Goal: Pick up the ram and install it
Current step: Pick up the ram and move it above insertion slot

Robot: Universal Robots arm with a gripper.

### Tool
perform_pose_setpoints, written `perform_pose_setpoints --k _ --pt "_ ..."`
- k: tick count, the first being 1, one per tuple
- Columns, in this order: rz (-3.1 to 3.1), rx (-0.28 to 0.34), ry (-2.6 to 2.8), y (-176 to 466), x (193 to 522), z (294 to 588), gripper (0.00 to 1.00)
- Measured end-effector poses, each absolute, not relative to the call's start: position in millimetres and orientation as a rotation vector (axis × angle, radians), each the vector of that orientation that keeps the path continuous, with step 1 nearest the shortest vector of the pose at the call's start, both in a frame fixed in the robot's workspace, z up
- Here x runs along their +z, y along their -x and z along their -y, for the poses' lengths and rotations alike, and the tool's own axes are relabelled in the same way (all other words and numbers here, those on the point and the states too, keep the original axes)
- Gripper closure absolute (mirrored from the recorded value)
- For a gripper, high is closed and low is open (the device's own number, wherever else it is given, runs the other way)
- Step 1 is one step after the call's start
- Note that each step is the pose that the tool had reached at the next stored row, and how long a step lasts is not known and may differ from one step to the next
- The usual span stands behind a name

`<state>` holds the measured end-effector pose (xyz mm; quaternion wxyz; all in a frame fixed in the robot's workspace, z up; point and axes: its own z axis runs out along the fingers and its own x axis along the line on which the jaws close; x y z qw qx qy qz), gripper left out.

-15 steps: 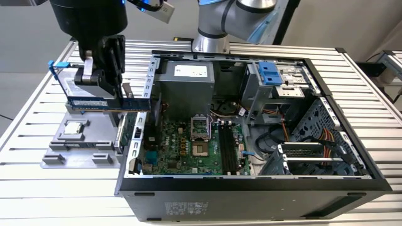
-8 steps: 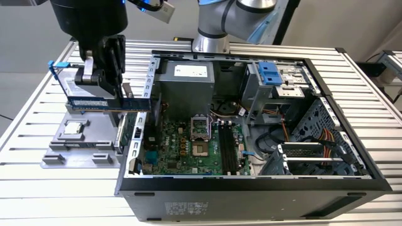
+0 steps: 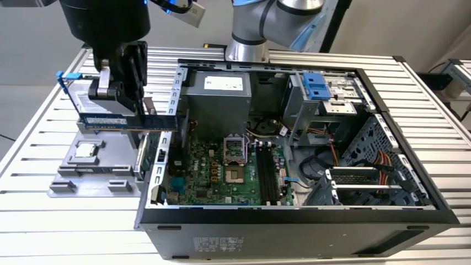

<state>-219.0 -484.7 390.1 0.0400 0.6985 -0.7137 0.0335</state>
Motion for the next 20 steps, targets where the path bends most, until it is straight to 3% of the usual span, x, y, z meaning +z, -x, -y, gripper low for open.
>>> perform_pose_setpoints --k 20 --pt "2.186 0.102 -2.14 201 390 483 1.0"
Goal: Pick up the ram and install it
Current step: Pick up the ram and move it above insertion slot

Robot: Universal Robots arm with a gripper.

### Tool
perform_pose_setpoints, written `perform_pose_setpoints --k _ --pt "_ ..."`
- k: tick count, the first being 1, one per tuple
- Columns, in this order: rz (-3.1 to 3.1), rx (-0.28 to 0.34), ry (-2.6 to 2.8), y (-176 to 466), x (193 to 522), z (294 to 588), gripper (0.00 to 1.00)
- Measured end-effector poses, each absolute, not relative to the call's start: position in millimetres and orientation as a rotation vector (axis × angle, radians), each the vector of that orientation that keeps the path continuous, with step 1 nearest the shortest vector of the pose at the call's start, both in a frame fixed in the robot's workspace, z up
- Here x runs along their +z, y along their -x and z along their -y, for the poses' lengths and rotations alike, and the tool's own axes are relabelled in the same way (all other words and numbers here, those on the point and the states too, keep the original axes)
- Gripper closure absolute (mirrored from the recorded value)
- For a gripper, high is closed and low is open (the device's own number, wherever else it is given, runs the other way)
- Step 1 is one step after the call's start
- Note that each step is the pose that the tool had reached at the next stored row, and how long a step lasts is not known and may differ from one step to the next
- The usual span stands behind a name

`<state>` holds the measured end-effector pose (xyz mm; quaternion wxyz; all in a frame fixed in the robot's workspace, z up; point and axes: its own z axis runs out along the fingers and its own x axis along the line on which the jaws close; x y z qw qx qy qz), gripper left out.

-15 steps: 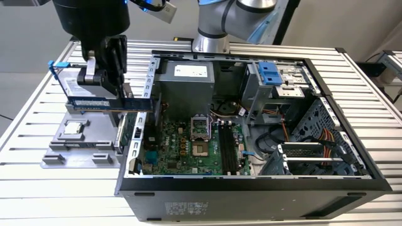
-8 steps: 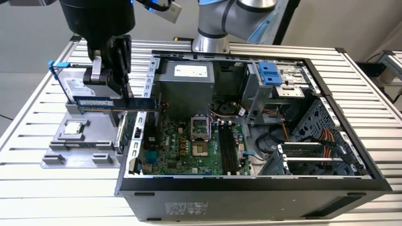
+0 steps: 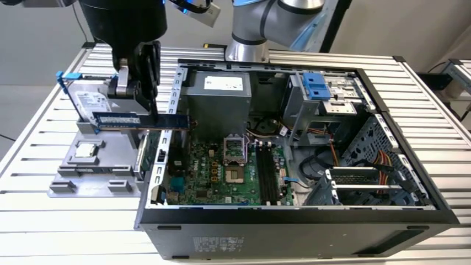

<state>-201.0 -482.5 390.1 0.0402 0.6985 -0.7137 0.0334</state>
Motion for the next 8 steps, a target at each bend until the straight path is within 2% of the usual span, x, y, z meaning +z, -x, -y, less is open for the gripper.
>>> perform_pose_setpoints --k 8 --pt "2.186 0.102 -2.14 194.3 390.1 481.8 1.0"
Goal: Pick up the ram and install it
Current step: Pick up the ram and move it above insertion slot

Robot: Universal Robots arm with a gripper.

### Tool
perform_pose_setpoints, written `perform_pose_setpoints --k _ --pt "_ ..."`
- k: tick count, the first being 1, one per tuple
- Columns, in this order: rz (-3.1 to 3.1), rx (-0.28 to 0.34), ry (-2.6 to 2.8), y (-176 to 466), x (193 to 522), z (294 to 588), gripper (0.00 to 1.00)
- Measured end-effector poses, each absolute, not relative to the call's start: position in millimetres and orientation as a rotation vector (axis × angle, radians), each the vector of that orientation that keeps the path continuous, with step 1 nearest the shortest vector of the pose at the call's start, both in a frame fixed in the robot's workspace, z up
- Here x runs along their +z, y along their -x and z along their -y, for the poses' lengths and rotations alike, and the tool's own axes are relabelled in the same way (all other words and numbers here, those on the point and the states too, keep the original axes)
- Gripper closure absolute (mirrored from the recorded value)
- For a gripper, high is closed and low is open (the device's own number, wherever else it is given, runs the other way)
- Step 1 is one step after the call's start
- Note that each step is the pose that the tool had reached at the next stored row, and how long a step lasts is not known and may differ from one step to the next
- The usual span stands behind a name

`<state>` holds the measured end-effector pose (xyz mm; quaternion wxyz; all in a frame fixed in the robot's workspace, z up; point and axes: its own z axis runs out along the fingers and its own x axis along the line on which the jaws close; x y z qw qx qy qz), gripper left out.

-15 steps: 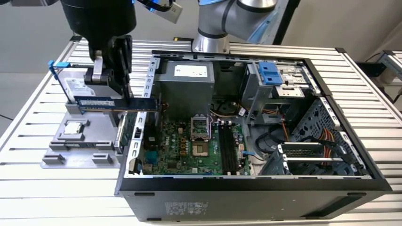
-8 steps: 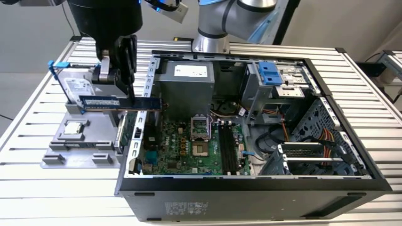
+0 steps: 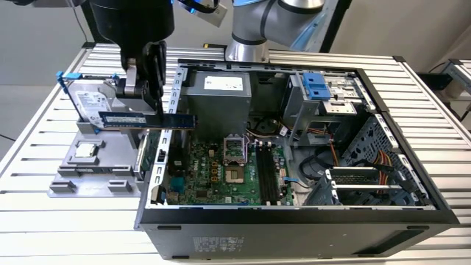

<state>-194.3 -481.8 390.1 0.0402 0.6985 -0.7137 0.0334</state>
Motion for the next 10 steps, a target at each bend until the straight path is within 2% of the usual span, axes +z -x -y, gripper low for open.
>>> perform_pose_setpoints --k 10 --pt "2.186 0.102 -2.14 187.5 390.1 481.6 1.0"
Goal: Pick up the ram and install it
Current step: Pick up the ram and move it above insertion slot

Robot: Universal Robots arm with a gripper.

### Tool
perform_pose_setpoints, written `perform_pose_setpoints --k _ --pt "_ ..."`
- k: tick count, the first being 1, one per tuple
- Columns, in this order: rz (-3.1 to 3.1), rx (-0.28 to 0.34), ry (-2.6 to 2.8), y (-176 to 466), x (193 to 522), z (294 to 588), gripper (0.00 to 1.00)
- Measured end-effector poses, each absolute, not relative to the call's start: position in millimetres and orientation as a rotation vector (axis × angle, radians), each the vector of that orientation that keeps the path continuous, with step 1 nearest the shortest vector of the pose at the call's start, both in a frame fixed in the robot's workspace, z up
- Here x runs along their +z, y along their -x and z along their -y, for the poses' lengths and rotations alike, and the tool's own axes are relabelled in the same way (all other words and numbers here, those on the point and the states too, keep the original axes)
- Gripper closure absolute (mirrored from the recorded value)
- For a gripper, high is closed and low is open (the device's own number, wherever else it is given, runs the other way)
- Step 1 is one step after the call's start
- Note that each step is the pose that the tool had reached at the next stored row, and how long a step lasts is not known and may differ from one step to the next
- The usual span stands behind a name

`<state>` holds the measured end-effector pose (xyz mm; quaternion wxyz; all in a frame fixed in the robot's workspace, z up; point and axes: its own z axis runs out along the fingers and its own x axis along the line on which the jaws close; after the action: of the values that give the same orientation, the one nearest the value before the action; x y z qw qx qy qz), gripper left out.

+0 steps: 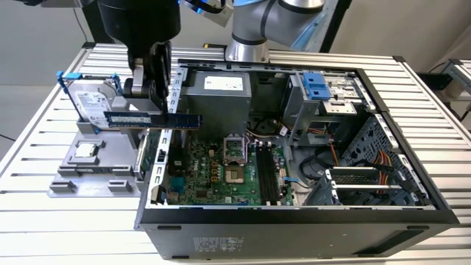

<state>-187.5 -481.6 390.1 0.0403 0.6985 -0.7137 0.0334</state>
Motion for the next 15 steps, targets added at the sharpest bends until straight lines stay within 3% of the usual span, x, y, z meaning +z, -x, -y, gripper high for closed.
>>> perform_pose_setpoints --k 15 --pt "2.186 0.102 -2.14 178.1 390.1 481.3 1.0"
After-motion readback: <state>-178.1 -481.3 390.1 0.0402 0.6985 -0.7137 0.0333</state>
